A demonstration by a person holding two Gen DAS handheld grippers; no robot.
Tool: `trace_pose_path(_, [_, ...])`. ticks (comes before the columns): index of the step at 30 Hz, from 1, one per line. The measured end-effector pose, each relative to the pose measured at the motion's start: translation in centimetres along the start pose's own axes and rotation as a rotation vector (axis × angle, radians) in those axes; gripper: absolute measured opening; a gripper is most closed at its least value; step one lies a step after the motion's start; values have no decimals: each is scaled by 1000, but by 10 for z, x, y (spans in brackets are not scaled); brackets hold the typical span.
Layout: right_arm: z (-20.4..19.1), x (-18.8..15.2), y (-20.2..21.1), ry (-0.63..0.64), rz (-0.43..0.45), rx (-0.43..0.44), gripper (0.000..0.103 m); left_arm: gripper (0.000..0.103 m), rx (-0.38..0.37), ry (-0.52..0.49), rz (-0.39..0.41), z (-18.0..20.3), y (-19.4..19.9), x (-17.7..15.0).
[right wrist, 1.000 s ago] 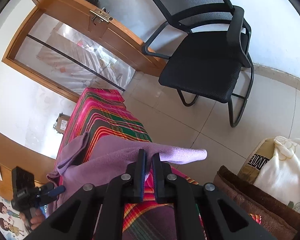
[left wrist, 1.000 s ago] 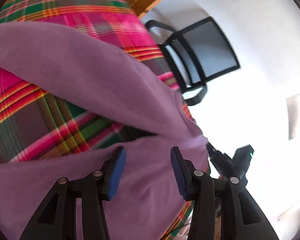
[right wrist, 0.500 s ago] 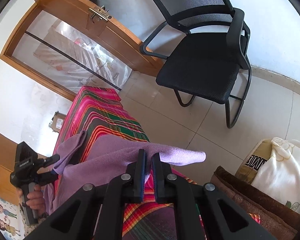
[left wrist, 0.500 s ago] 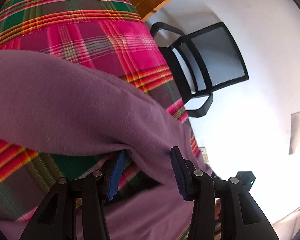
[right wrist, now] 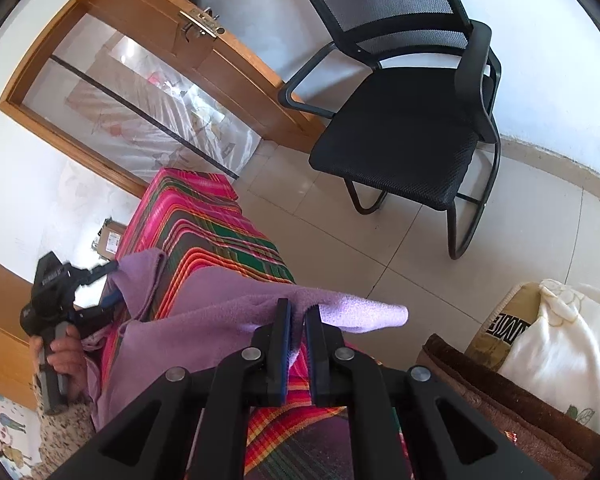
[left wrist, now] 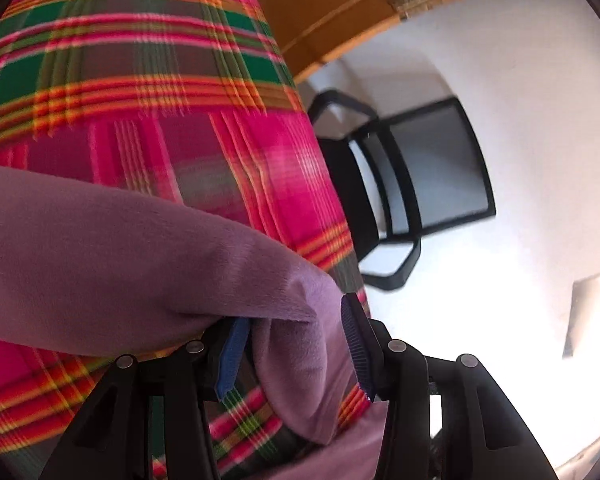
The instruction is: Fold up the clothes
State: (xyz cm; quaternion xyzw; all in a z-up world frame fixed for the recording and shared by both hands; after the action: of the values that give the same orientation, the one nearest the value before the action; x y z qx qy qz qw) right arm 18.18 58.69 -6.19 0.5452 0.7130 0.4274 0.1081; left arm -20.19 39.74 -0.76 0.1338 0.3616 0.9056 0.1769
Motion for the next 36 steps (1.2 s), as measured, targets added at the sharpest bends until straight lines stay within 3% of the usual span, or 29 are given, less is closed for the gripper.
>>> trace_pose_path(3, [-1,1,2,27,-15,-33,10,48,15,-16,10,1,11,-14])
trace_pose_path(6, [-1,3,10,74,-30,-87,19,48,33,-44,7,4,25,-33])
trace_pose_path(10, [-4,12,33,129,10,-139,22,48,57,-81,3,7,42,-60])
trace_pose_path(14, [-18,26,39,163,53,-66,24,48,73,-123,-6,11,57,-88])
trace_pose_path(18, [-41,40,7,231,-37,5,38,48,87,-169,-39,12,65,-123])
trace_pose_path(25, [-69,42,-41,331,-154,43,38,48,130,-167,-96,-14,65,-163])
trace_pose_path(31, [-75,36,-47,353,-165,63,38,48,114,-148,-89,-27,68,-170])
trace_pose_path(36, [-80,32,-45,383,-151,48,28,48,113,-163,-104,-23,58,-168])
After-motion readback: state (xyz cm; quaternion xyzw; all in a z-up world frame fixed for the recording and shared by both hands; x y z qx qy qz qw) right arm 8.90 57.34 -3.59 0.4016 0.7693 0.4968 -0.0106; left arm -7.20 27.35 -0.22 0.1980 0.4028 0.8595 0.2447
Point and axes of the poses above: each gripper's, at about its wrist camera, not at the fingertips, and y roughly against the way its jaws point, z to its right, x to its top, the point moved 2 cm from there along -y, roughly the way its jaws point, and after that the axes turned 7 degrees about -z, right-handed, at the moved point
